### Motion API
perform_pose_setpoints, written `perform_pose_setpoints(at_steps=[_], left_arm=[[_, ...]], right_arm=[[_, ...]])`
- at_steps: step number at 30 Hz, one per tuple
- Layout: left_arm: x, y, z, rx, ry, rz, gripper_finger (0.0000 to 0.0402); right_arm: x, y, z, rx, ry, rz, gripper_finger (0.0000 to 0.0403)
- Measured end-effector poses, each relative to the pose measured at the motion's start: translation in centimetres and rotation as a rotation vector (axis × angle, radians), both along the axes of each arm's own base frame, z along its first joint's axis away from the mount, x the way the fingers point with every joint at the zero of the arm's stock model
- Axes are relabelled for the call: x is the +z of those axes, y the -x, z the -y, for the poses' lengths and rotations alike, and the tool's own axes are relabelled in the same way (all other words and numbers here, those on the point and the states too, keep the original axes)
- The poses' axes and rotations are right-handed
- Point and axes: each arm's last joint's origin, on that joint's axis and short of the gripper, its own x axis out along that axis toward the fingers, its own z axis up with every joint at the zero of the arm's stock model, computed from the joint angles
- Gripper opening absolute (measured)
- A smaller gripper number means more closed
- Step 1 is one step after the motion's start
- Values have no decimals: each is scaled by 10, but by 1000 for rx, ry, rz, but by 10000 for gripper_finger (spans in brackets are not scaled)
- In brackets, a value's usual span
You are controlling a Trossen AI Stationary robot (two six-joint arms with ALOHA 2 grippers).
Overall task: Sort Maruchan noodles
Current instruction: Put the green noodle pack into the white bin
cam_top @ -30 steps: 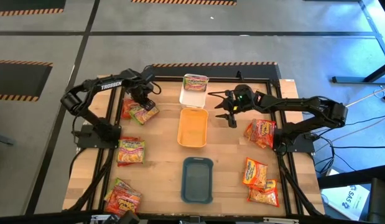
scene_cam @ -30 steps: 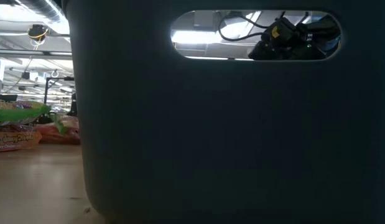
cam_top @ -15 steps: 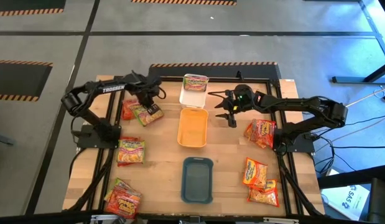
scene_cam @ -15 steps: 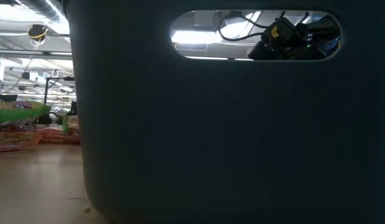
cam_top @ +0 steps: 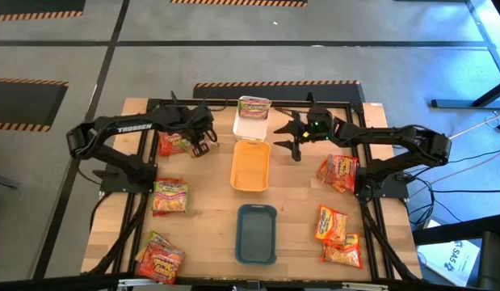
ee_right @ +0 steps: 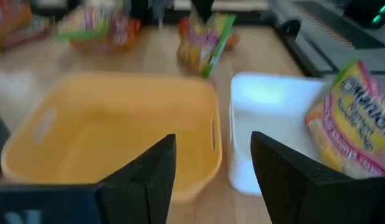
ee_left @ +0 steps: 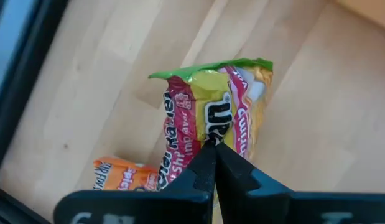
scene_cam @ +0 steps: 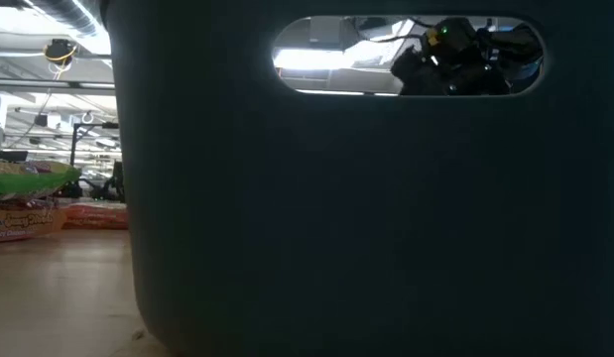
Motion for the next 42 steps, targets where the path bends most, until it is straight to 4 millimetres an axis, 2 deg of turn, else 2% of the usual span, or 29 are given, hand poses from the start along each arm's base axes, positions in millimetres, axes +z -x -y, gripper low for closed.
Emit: perform_pose_setpoints(at_steps=[4, 10, 13, 16, 21, 25, 30, 36, 39, 42], left_arm=[[10, -4, 12, -41, -84, 42, 0], [27, -3, 27, -101, -164, 124, 0], [35, -3, 32, -124, -192, 180, 0], [43, -5, 36, -163, -234, 246, 0], [52, -14, 37, -211, -298, 346, 0], [56, -19, 39, -253, -331, 389, 0], [60, -22, 39, -265, -356, 433, 0], [64, -26, 40, -302, -352, 499, 0], [68, -28, 39, -300, -368, 538, 0], [69, -29, 39, -326, -377, 554, 2]], right_arm=[[1, -7, 3, -32, -60, 63, 221], [1, -27, 13, -70, -174, 59, 304], [-1, -44, 14, -56, -185, 47, 329], [0, -65, 13, -31, -178, 50, 336], [4, -101, 13, -1, -173, 60, 324], [7, -120, 17, -24, -185, 76, 309], [8, -133, 22, -7, -236, 86, 298], [-2, -142, 25, -9, -267, 65, 289], [-2, -143, 24, 16, -256, 70, 251], [-2, -143, 24, 29, -229, 70, 183]])
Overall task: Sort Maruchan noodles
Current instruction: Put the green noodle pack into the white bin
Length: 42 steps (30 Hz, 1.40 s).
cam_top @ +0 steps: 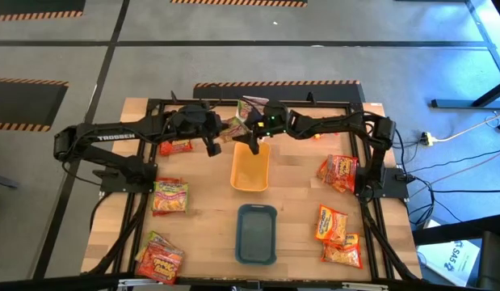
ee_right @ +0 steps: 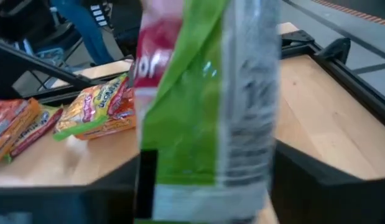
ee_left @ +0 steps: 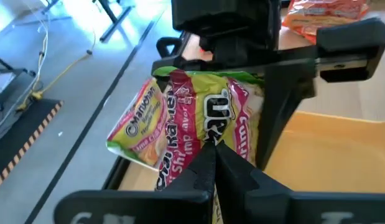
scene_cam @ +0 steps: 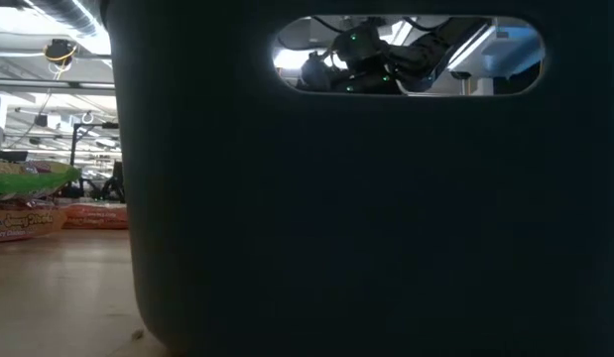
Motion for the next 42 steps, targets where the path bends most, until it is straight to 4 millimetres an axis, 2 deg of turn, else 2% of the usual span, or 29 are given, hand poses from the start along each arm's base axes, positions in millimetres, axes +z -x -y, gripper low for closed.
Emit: perform_pose_setpoints(at_steps=[3, 4, 8, 11, 17, 20, 24, 28, 36, 42], left_arm=[[1, 0, -1, -7, 8, 13, 28], [1, 0, -2, -2, 16, 17, 42], [9, 5, -5, 20, 34, 59, 100], [14, 9, -6, 15, 55, 75, 132], [23, 8, -6, 22, 20, 149, 143], [26, 2, -5, 5, -1, 199, 142], [25, -12, -9, -29, -8, 266, 148], [17, -18, -20, -5, 59, 254, 180], [24, -31, -34, -8, 279, 132, 265], [19, -51, -41, -37, 327, 3, 277]], right_arm=[[-1, 0, 0, 27, 26, -6, 103], [-2, 1, 0, 34, 44, -11, 94], [1, 8, -1, 60, 104, -39, 95], [4, 22, 2, 52, 121, -44, 95], [8, 64, 13, -4, 143, -25, 95], [8, 73, 13, 15, 145, 2, 95], [9, 73, 12, 63, 145, 28, 95], [9, 73, 11, 87, 175, 32, 95], [13, 73, 12, 124, 198, 81, 95], [16, 72, 13, 123, 207, 111, 95]])
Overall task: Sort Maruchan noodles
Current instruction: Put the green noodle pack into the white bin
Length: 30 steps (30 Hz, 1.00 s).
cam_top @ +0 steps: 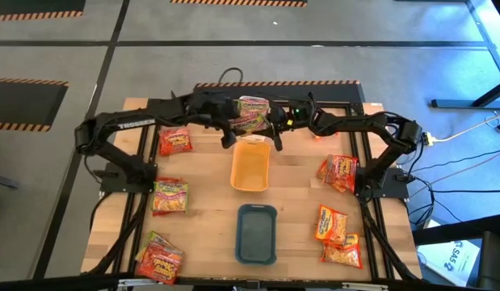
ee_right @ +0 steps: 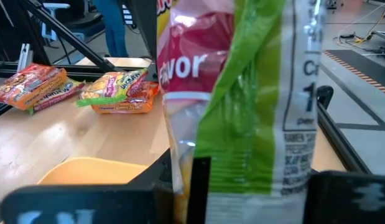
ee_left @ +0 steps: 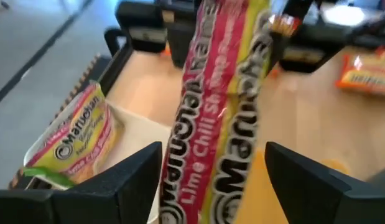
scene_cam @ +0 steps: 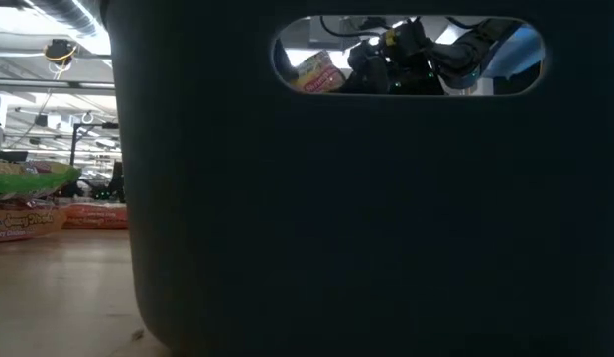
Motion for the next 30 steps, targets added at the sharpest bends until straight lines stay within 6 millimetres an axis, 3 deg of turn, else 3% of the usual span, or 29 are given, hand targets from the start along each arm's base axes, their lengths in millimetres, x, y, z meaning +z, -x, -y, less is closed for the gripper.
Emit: perform_pose_setpoints(at_steps=[4, 8, 16, 22, 27, 30], left_arm=[[-1, -11, -5, -22, -27, -47, 266], [-1, -21, -8, -55, -64, -58, 227], [-6, -20, -21, -81, -119, -87, 117], [-6, -14, -39, -87, -194, -98, 112], [-22, -16, -60, -86, -242, -162, 112], [-39, -19, -72, -101, -239, -208, 112]], right_arm=[[0, 0, 0, 5, -12, -4, 95], [-1, 0, 0, 0, -33, -8, 104], [0, 0, 2, -81, -65, -25, 256], [17, 28, 8, -178, -27, -138, 324], [22, 51, 6, -267, -6, -292, 336], [13, 57, 4, -291, -15, -396, 331]])
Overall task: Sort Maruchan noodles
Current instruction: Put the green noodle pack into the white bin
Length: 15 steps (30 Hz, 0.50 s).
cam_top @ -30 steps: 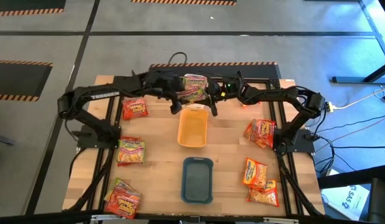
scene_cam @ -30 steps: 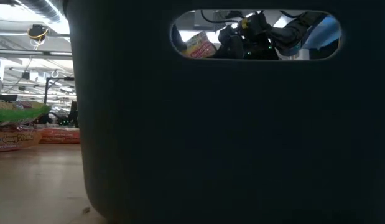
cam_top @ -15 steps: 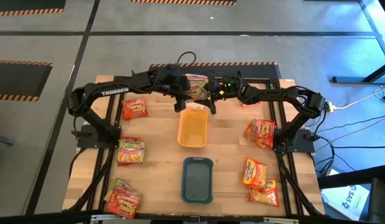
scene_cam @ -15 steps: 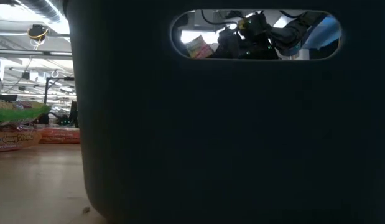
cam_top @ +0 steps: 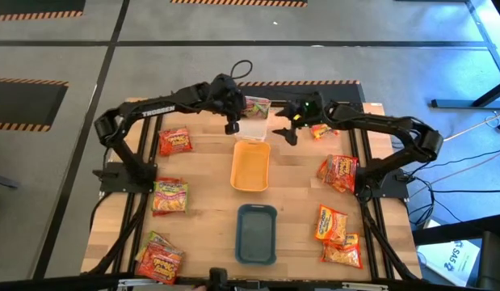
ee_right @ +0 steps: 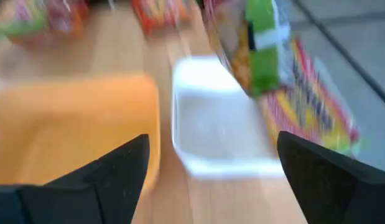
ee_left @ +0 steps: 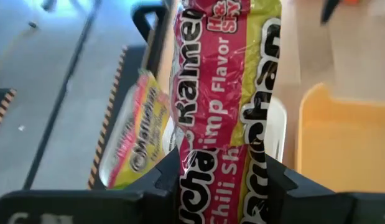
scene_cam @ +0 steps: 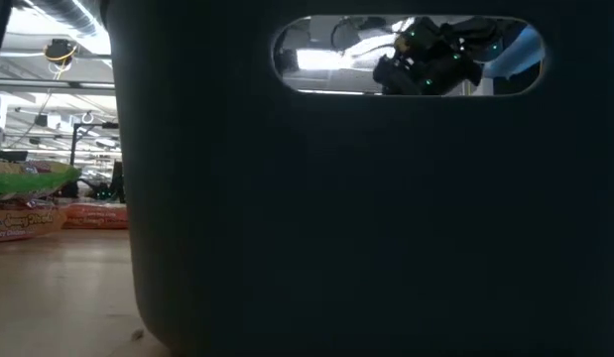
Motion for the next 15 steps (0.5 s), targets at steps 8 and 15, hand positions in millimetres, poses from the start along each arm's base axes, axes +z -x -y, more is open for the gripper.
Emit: perform_pose_setpoints(at_steps=[8, 15], left_arm=[[-1, -16, -19, -74, -7, -28, 112], [-15, -40, -37, -66, 81, -175, 112]], right_arm=[[-30, 11, -4, -85, 21, -91, 317], [-43, 15, -6, -108, 35, -69, 310]])
